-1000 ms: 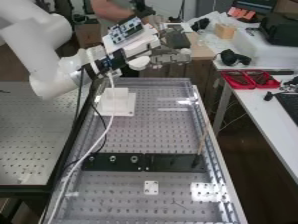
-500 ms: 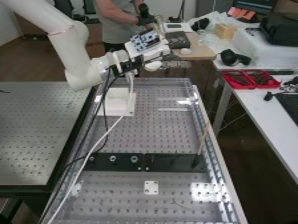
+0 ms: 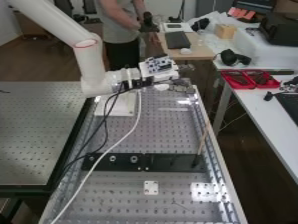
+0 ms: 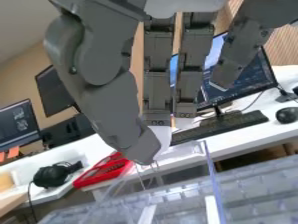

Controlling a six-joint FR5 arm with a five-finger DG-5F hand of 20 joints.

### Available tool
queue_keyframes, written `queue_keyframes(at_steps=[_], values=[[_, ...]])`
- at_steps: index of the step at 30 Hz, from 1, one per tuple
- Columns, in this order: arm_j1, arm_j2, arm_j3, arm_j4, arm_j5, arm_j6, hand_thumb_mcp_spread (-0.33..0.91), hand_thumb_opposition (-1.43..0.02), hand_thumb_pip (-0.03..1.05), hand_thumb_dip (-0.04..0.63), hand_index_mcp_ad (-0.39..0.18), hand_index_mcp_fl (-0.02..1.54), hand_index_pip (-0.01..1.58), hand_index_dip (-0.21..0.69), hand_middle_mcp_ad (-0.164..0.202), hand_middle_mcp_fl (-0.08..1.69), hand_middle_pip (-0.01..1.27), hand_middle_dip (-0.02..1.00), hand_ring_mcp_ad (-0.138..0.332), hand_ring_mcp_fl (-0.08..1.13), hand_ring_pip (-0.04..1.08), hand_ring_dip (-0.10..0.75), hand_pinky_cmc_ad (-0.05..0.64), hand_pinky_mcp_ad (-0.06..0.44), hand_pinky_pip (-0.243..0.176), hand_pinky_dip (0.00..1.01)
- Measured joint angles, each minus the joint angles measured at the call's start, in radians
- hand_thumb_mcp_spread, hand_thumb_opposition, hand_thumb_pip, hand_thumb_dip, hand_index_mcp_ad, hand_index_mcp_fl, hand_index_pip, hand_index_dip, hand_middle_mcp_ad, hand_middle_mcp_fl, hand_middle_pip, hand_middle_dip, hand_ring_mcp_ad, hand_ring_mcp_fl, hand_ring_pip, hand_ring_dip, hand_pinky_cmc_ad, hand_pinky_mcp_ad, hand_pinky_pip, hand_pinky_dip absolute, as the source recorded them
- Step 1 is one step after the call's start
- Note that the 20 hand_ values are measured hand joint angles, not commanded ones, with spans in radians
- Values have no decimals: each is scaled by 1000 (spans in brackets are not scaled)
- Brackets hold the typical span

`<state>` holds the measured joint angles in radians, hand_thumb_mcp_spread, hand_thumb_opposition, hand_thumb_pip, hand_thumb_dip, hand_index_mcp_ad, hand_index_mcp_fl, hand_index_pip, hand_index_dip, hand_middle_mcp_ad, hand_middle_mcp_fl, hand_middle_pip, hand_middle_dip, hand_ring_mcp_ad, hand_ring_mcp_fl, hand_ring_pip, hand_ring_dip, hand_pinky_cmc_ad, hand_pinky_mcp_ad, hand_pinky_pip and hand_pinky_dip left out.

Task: Grab the paper clip and place it in the clear container

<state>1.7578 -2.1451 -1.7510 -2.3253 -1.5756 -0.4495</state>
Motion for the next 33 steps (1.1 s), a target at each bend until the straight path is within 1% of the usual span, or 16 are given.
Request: queue_keyframes(at_steps=[11,13,15,16,17,18,20,21,22,23,24,25,26,29,30,33], values=[[2,-42,45,-73,8,6,677,-1080,663,291,-171,340,147,-183,-23,911,773,731,30,689,141,527,494,276,99,195],[1,-44,53,-94,1,7,658,-1080,667,291,-169,269,178,-183,-24,892,773,730,26,648,148,524,494,276,96,195],[-2,-49,72,-143,-17,9,614,-1082,686,291,-169,188,227,-183,-24,808,798,726,31,581,168,518,490,276,99,195],[-2,-49,76,-155,-21,9,606,-1049,719,295,-169,155,243,-183,-24,740,785,726,33,527,169,503,490,276,96,192],[-4,-50,87,-180,-32,11,579,-1019,740,295,-169,140,250,-183,-26,789,719,703,33,482,182,497,494,276,99,195],[-6,-50,94,-195,-39,13,550,-976,744,295,-173,120,258,-183,-24,761,644,681,31,429,201,473,490,276,94,206],[-8,-48,96,-201,-45,15,506,-935,744,295,-169,91,262,-178,-24,590,545,632,35,361,216,440,490,278,65,229],[-11,-43,93,-200,-47,17,468,-913,744,295,-173,73,260,-190,-26,541,487,599,37,312,236,422,482,278,51,251],[-12,-40,91,-199,-48,18,464,-897,745,295,-173,73,260,-192,-23,522,456,583,35,300,227,407,476,278,37,278],[-15,-33,87,-198,-50,19,459,-880,754,295,-173,58,260,-192,-21,492,433,567,37,278,248,407,482,276,19,297],[-17,-30,84,-197,-51,19,456,-867,766,297,-173,49,260,-192,-24,482,419,557,38,265,239,393,464,276,3,304],[-19,-23,79,-195,-52,21,438,-850,777,297,-173,44,260,-192,-24,487,405,552,40,244,265,393,464,276,5,325],[-22,-14,73,-192,-53,23,436,-852,778,298,-173,33,260,-192,-24,478,394,545,40,250,269,387,443,278,-3,333],[-27,16,53,-182,-54,28,443,-822,780,298,-173,31,260,-192,-21,480,367,534,38,202,257,377,429,276,-17,354],[-29,36,43,-175,-54,29,422,-819,777,298,-173,28,260,-192,-21,487,356,534,51,197,278,377,417,276,-28,367],[-33,94,25,-173,-54,26,408,-806,747,298,-173,24,213,-192,-24,447,307,534,56,201,279,377,379,274,-28,374]])
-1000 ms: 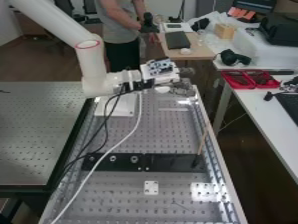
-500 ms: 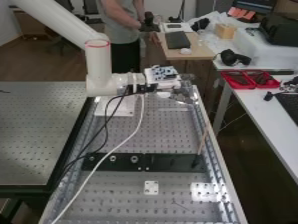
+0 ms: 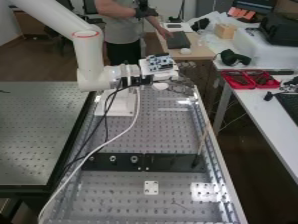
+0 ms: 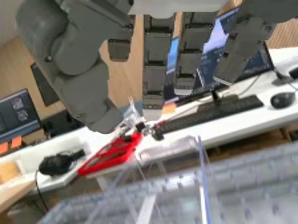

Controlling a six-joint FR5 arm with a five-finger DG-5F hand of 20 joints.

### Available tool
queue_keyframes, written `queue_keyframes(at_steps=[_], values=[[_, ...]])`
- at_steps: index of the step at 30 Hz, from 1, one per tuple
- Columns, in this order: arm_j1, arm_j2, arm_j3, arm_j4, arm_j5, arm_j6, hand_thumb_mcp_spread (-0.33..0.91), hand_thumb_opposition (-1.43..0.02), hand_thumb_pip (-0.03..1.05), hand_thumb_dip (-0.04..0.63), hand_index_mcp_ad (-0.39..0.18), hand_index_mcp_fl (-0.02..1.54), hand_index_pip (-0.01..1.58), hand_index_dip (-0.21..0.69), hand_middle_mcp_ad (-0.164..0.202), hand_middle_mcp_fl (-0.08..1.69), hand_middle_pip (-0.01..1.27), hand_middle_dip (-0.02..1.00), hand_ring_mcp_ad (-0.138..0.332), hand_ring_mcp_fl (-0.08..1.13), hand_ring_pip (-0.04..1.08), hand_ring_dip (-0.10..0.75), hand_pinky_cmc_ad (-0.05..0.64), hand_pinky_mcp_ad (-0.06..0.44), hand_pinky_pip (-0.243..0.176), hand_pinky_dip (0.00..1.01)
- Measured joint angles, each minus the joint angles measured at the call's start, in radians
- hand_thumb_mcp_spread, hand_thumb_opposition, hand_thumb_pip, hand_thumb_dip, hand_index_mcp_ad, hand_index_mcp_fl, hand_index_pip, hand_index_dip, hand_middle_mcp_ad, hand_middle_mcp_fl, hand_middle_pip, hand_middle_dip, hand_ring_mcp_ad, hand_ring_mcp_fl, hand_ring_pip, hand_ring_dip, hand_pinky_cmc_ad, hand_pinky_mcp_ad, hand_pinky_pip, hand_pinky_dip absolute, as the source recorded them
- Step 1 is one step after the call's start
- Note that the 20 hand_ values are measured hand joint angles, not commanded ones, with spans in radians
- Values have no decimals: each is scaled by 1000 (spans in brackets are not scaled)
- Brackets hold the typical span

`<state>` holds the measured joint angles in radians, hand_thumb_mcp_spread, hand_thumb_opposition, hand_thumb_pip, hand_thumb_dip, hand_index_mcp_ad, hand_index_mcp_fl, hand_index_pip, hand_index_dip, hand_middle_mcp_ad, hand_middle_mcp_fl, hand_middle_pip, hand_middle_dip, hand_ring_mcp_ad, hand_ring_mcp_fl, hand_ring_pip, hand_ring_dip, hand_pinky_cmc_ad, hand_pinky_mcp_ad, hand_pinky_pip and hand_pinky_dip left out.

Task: Grab the paper clip and place it in the clear container

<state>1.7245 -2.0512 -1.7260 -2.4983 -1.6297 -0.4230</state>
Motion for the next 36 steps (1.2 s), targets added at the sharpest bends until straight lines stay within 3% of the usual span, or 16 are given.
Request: queue_keyframes(at_steps=[8,15,17,23,36], values=[[-15,153,-33,-48,11,-33,330,-775,621,267,-157,24,134,-188,-3,442,197,534,79,150,246,358,380,278,-63,443],[-52,285,-45,-187,34,-88,318,-757,567,236,-147,42,115,-182,-5,445,159,534,86,138,194,358,384,276,-79,459],[-65,296,-43,-222,38,-104,321,-754,520,236,-147,37,101,-183,-5,449,157,534,86,138,199,358,384,295,-77,459],[-90,324,-39,-261,53,-148,318,-744,517,222,-143,70,99,-138,-2,443,150,534,99,136,168,358,386,295,-77,459],[-119,347,-39,-290,57,-170,318,-744,468,206,-138,73,99,-101,-2,443,143,545,101,136,164,358,400,295,-80,459]])
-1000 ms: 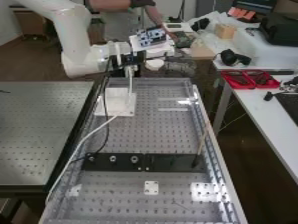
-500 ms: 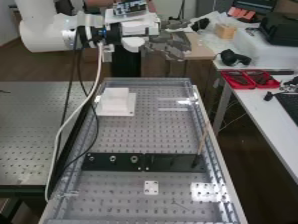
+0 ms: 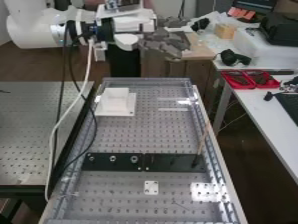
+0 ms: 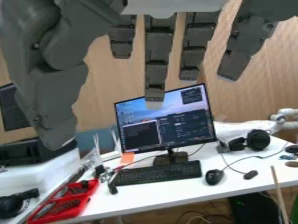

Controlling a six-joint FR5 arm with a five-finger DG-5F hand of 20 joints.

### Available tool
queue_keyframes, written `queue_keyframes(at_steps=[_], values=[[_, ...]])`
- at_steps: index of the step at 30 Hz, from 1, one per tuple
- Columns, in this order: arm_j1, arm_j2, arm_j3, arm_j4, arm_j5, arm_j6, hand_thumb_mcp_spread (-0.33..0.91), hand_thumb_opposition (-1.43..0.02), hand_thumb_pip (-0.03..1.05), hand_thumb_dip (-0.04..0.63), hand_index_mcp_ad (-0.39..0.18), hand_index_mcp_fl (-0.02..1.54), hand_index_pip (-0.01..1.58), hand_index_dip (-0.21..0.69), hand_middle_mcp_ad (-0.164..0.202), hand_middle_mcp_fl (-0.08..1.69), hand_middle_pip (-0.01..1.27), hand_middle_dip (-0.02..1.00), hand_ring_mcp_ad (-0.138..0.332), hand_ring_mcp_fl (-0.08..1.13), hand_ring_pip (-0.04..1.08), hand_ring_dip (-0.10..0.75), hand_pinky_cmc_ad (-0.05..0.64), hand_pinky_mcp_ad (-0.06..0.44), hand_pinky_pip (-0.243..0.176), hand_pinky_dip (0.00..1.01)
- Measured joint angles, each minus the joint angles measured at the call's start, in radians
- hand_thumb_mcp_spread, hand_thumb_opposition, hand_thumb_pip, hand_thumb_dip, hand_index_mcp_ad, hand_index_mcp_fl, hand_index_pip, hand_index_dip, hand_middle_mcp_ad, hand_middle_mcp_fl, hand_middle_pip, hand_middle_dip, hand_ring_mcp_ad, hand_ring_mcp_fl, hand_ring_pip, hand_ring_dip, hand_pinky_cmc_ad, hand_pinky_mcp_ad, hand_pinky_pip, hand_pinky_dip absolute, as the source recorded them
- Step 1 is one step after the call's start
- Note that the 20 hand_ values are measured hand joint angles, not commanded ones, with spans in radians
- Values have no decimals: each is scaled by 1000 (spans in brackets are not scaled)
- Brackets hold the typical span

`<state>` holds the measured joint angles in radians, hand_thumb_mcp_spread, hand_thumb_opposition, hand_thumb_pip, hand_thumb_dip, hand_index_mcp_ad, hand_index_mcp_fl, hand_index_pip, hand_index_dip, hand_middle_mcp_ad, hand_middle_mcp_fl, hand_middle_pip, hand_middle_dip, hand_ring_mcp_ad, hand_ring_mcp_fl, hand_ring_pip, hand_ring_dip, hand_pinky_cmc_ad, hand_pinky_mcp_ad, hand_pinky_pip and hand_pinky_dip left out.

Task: Grab the paper clip and place it in the clear container

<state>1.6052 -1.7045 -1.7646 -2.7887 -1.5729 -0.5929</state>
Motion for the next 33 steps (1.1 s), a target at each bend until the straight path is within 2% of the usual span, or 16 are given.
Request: queue_keyframes(at_steps=[4,8,27,33], values=[[-3,13,-10,7,4,-16,316,-742,447,188,-141,73,101,-91,-2,447,141,545,96,134,150,358,398,309,-89,457],[-4,25,-22,16,13,-19,316,-731,447,161,-138,75,103,-89,5,445,134,545,115,129,152,358,396,305,-93,475],[-7,29,-23,28,8,-30,316,-712,429,148,-138,75,98,-87,7,428,134,541,112,113,126,358,412,312,-89,476],[-12,33,-23,25,2,-38,316,-712,424,140,-138,75,98,-75,3,367,129,518,131,96,119,346,412,314,-93,476]])
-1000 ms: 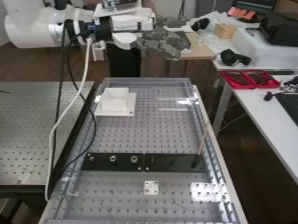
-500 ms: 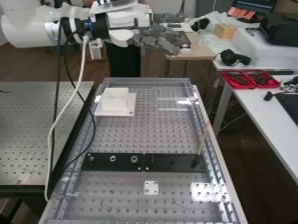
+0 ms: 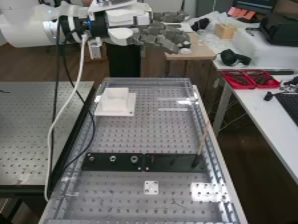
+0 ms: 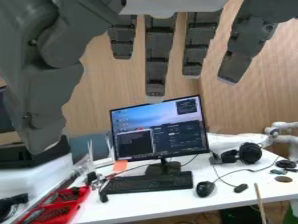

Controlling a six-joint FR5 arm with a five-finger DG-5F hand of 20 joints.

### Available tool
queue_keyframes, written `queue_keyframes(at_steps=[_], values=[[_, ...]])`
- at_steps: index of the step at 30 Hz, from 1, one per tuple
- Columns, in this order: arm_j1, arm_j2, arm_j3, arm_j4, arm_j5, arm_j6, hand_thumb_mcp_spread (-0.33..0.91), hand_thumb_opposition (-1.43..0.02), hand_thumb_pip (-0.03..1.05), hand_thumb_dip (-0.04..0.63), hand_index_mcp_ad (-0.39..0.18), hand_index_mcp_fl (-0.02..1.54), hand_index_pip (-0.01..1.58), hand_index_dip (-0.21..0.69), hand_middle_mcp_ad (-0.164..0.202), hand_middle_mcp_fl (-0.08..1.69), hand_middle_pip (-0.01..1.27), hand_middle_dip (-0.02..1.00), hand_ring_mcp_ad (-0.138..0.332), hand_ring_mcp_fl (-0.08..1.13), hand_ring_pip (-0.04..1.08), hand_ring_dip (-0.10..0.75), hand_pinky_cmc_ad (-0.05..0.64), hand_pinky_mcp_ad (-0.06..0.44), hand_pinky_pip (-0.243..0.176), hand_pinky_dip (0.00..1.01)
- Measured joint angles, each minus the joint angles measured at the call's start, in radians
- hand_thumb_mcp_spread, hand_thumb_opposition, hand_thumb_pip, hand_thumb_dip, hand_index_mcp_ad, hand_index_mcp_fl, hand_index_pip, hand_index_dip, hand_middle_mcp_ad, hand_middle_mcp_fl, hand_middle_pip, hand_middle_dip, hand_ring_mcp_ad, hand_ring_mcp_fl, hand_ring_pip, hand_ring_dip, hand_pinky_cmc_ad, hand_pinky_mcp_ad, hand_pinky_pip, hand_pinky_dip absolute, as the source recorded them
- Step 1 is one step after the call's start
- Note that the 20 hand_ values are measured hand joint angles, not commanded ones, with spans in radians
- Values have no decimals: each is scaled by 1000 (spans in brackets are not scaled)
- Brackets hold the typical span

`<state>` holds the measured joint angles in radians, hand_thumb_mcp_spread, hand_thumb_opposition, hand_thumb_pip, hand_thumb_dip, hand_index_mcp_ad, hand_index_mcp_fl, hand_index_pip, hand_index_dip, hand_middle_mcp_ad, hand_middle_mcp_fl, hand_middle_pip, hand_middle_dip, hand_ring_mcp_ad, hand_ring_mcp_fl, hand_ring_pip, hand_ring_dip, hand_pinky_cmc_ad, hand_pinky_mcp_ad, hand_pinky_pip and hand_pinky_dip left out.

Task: Grab the paper clip and place it in the clear container

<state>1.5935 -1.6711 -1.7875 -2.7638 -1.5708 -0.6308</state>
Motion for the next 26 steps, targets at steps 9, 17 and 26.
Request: queue_keyframes(at_steps=[9,17,26], values=[[-2,-2,7,-15,-10,-8,300,-714,412,140,-124,72,98,-51,21,211,127,445,127,79,120,328,414,314,-89,476],[-1,-6,8,-9,-10,-7,300,-710,393,140,-124,117,96,-24,17,136,126,393,131,65,120,305,429,314,-93,473],[-6,-13,15,-16,-12,-10,300,-710,380,140,-124,138,89,-16,23,75,133,328,131,52,120,298,428,316,-93,473]])
